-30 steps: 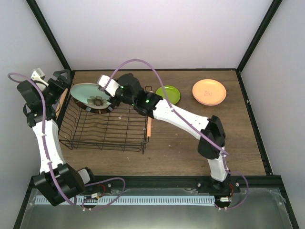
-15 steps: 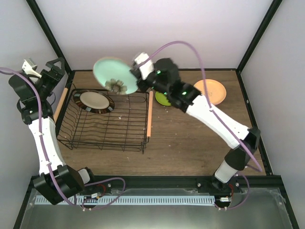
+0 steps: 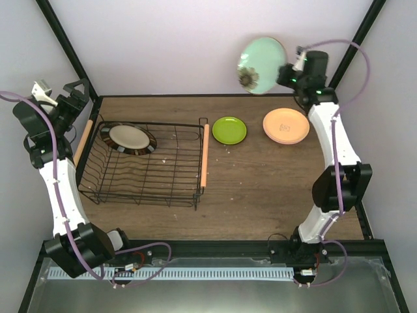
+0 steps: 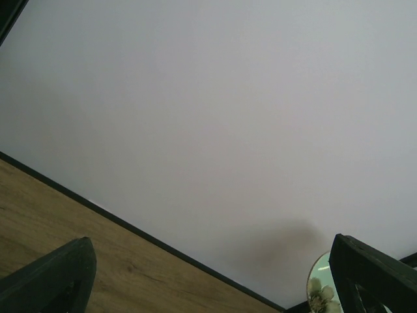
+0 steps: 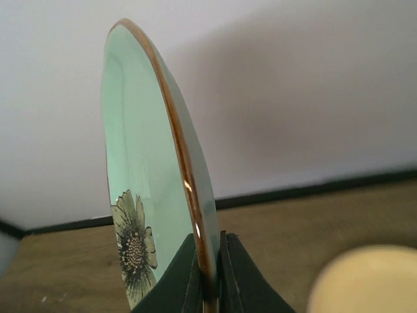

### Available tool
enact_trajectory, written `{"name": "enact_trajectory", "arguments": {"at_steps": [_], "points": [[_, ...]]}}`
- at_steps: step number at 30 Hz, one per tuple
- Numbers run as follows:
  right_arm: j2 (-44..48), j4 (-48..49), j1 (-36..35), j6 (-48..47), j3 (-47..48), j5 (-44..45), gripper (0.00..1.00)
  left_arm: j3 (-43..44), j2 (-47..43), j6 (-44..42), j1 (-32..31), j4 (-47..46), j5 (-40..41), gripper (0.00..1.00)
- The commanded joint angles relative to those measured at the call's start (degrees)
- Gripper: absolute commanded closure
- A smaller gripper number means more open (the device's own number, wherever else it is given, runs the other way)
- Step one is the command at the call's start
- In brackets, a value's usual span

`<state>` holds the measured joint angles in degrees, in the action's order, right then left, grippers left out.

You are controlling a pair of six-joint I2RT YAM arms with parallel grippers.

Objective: Unload the plates from the dish rack

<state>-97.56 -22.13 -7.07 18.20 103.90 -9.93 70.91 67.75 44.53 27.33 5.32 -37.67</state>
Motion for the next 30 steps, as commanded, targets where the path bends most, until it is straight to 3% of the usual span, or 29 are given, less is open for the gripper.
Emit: {"name": "enact_trajectory", "arguments": {"at_steps": [1,10,30], "points": [[-1.02,0.19,9.92,14.24,-3.9,-8.43,0.99,-0.79,-1.07,-0.76,-0.35,-0.64,-0.64,0.0],[-7.1,0.57,21.04,17.8,-14.74,-17.6,0.99,-1.33,-0.66,-1.09,-0.35,-0.19,-0.67,0.0],[-13.51,4.37,26.28,18.17,-22.99,-15.91,0.99,-1.3,-1.19,-2.26,-0.4,1.2,-1.05,0.0]]}}
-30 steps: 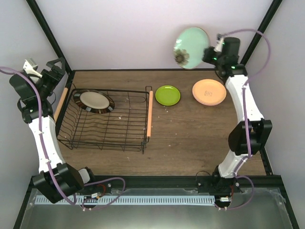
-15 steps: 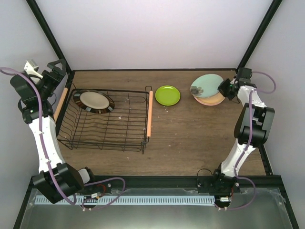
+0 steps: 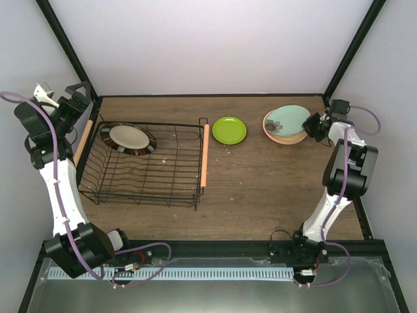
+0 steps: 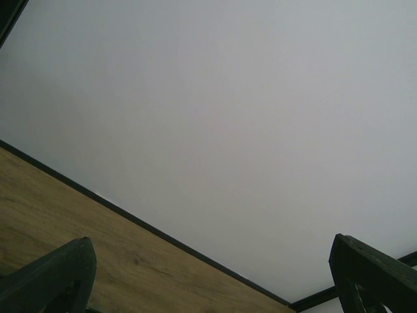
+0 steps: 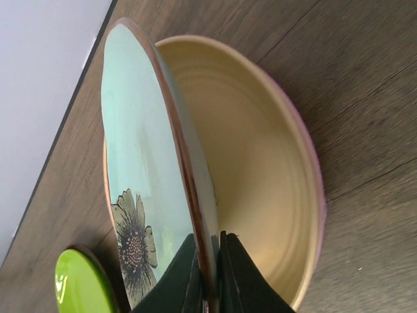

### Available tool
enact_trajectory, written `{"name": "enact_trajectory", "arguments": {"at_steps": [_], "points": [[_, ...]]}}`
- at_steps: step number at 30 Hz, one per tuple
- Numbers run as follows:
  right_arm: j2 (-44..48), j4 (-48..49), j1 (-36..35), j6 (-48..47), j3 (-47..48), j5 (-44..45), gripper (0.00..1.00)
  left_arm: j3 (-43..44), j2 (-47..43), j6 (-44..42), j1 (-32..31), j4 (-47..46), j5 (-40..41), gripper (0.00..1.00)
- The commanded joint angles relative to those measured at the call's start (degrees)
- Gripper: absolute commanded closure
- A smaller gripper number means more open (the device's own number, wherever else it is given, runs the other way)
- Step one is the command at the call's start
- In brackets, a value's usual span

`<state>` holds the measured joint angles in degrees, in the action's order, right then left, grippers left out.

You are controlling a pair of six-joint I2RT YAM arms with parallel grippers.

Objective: Unload the plates from the dish rack

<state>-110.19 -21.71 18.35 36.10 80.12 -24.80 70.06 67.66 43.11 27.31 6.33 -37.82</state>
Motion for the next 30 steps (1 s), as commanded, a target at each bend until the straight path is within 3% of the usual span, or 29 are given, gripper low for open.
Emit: {"name": "enact_trajectory", "arguments": {"at_steps": [1,4,8,12,25,27,30], "points": [[-1.23,3.82,0.86,0.14,0.9,-0.98,0.96,-0.5,-1.07,-0.84,-0.36,0.18,-0.94,0.0],[-2.21,2.68,0.82,-0.34,1.24,-0.66,0.6,-0.44,-1.29,-0.82,-0.38,0.29,-1.15,0.0],[-2.2,1.22,0.86,-1.54,0.75,0.46,0.41,-0.44,-1.68,-0.82,-0.34,0.56,-1.32,0.0],[-1.14,-1.4,0.85,-4.01,1.48,4.3,0.34,-0.64,-2.13,-0.84,-0.41,0.87,-1.46,0.0],[-2.01,-11.39,-0.61,-12.9,7.91,16.22,0.32,-0.7,-2.18,-0.24,-0.81,0.53,-1.77,0.0],[-1.34,-11.02,-1.12,-12.87,7.78,15.18,0.31,-0.76,-2.47,-0.51,-0.85,0.74,-1.74,0.0],[4.86,-3.68,-2.77,-10.97,5.43,6.61,0.31,-0.71,-2.77,-1.25,-0.86,1.42,-1.57,0.0]]}}
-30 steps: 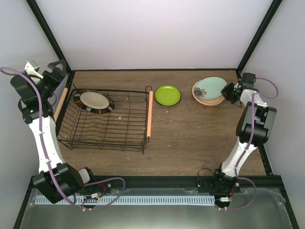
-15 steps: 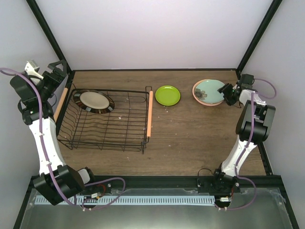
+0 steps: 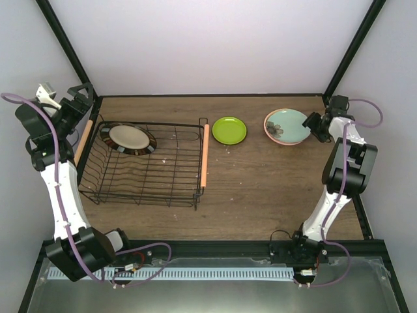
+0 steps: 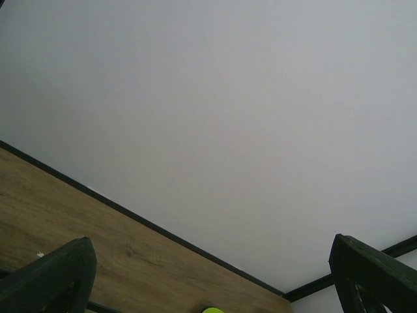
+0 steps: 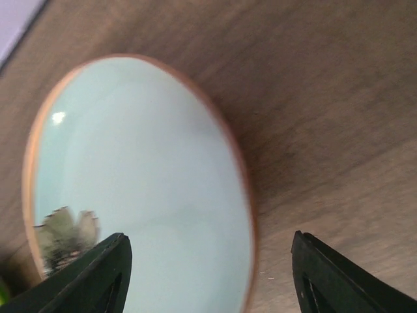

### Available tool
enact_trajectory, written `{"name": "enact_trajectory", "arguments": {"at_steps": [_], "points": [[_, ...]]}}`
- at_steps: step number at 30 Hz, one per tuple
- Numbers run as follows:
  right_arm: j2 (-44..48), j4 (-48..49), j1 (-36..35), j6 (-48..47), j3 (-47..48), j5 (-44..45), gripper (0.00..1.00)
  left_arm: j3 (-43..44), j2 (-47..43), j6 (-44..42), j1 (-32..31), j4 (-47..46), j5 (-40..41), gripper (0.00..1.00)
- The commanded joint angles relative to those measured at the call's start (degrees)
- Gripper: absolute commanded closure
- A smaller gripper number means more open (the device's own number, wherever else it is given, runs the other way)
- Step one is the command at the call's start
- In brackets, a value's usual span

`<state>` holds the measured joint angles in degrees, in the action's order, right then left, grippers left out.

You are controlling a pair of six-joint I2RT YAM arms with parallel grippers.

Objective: Unload the plates from the dish rack

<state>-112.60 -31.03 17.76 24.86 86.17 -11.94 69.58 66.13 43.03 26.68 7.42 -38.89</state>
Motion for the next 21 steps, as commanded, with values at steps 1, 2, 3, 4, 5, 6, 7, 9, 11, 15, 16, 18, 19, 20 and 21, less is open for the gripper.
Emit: {"name": "enact_trajectory", "arguments": {"at_steps": [1,2,3,4,5,6,7,9,11,15,16,18,19,20,21], "points": [[9.84,8.68,-3.26,1.14,-0.91,-9.93,0.31,-0.12,-1.35,-1.56,-0.22,0.77,-0.44,0.0],[12.14,11.87,-5.07,1.93,-0.42,-12.66,0.32,-0.13,-1.43,-1.99,-0.22,1.32,-0.2,0.0],[13.98,14.72,-7.52,2.06,0.76,-14.33,0.32,-0.15,-1.44,-2.34,-0.22,1.7,-0.07,0.0],[15.31,17.13,-10.53,1.36,2.7,-15.22,0.32,-0.34,-1.45,-2.53,-0.22,1.92,0.02,0.0],[15.95,18.98,-15.62,-0.03,5.03,-15.41,0.33,-0.49,-1.44,-2.51,-0.16,1.98,0.0,0.0],[15.72,20.16,-19.61,-1.74,8.19,-15.47,0.33,-0.6,-1.35,-2.51,-0.24,1.98,0.04,0.0],[14.72,20.63,-23.67,-3.56,11.54,-15.31,0.33,-0.7,-1.28,-2.51,-0.3,1.98,0.09,0.0],[11.46,20.41,-31.67,-8.03,19.15,-14.25,0.34,-0.62,-1.03,-2.63,-0.24,2.01,0.26,0.0],[7.83,20.92,-39.46,-13.67,23.28,-12.11,0.34,-0.3,-0.91,-2.77,-0.37,2.05,0.37,0.0],[0.98,25.0,-51.15,-22.34,25.62,-11.65,0.2,0.14,-1.22,-2.77,-0.28,2.41,0.78,0.0],[-0.6,26.27,-53.69,-24.46,25.55,-11.91,0.18,0.14,-1.49,-2.82,-0.33,2.42,0.95,0.0],[-3.93,28.32,-57.83,-28.14,26.0,-12.94,0.17,-0.11,-1.99,-2.77,-0.31,2.42,1.23,0.0],[-5.55,28.75,-59.39,-29.77,26.54,-13.17,0.17,-0.25,-2.29,-2.77,-0.27,2.51,1.34,0.0],[-7.18,28.57,-60.84,-30.92,27.5,-13.13,0.17,-0.51,-2.5,-2.77,-0.29,2.59,1.36,0.0],[-8.84,28.19,-62.01,-32.15,28.55,-12.99,0.17,-0.73,-2.72,-2.77,-0.31,2.66,1.28,0.0]]}}
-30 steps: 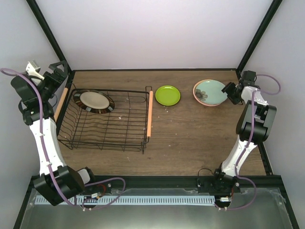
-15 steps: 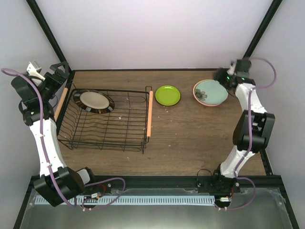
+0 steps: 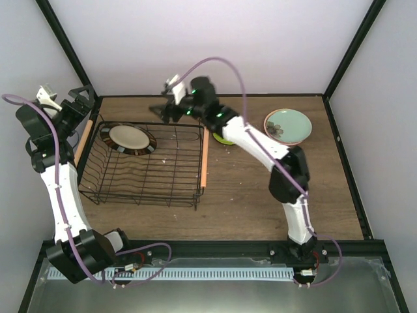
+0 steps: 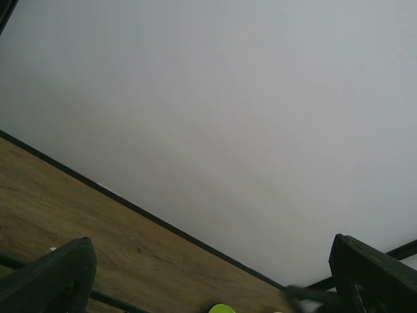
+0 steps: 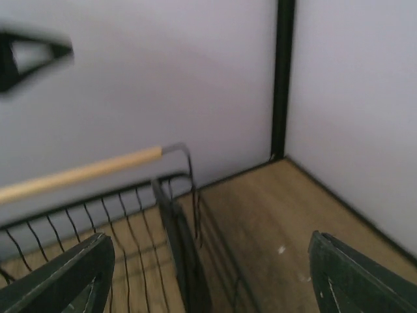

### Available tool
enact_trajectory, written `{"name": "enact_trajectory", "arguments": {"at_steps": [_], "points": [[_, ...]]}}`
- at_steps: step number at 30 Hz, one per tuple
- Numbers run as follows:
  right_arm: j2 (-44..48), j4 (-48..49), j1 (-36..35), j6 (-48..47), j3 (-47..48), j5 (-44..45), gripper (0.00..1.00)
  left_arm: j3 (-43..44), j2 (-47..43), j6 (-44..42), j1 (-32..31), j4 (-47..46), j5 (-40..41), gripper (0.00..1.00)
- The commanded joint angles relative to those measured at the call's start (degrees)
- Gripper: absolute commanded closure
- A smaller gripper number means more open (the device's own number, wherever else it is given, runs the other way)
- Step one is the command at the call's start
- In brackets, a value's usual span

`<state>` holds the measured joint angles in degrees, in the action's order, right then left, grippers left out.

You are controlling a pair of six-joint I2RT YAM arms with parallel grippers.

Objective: Unload the plates from the dish rack

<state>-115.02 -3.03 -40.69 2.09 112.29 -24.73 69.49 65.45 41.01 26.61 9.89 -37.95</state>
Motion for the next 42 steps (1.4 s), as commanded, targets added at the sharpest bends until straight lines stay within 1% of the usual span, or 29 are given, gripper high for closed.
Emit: {"name": "enact_trajectory", "arguments": {"at_steps": [1,3,9,15,18,23,29,32,35,36,38,39,42], "points": [[-7.89,-0.12,-4.48,-10.46,3.52,-0.09,0.17,-1.04,-2.2,-0.76,-0.24,0.21,0.23,0.0],[-10.47,-0.18,-5.84,-12.43,4.68,-0.25,0.17,-1.55,-2.35,-0.76,-0.29,0.22,0.1,0.0],[-14.1,1.47,-7.14,-13.77,5.12,-0.88,0.2,-2.34,-1.94,-0.8,-0.32,-0.03,-0.09,0.0],[-16.68,2.88,-7.56,-14.88,5.88,-0.04,0.23,-2.49,-0.82,-0.76,-0.31,-1.13,-0.36,0.0],[-18.76,3.03,-7.57,-15.17,8.03,-0.03,0.24,-2.49,-0.43,-0.76,-0.33,-1.38,-0.51,0.0],[-22.31,2.98,-7.55,-14.1,11.81,-1.15,0.3,-2.43,-0.32,-0.76,-0.27,-1.45,-0.71,0.0],[-23.86,3.51,-8.09,-13.26,12.33,-1.75,0.37,-2.91,-0.24,-0.76,-0.32,-1.47,-0.93,0.0],[-24.53,3.63,-8.26,-13.04,12.31,-1.45,0.46,-3.07,-0.15,-0.76,-0.33,-1.75,-1.04,0.0],[-24.97,4.05,-8.43,-12.49,12.22,-0.51,0.66,-3.06,0.03,-0.76,-0.38,-1.95,-1.11,0.0],[-25.07,4.12,-8.44,-12.51,12.17,-0.38,0.74,-2.98,0.03,-0.76,-0.36,-1.98,-1.16,0.0],[-25.05,4.34,-8.6,-12.59,12.14,0.41,0.93,-2.92,0.03,-0.76,-0.39,-1.98,-1.17,0.0],[-25.01,4.49,-8.62,-12.75,12.09,0.67,0.99,-2.9,0.01,-0.76,-0.42,-1.98,-1.11,0.0],[-24.7,4.64,-8.71,-13.13,12.03,1.37,0.99,-2.95,-0.02,-0.76,-0.42,-1.79,-1.11,0.0]]}}
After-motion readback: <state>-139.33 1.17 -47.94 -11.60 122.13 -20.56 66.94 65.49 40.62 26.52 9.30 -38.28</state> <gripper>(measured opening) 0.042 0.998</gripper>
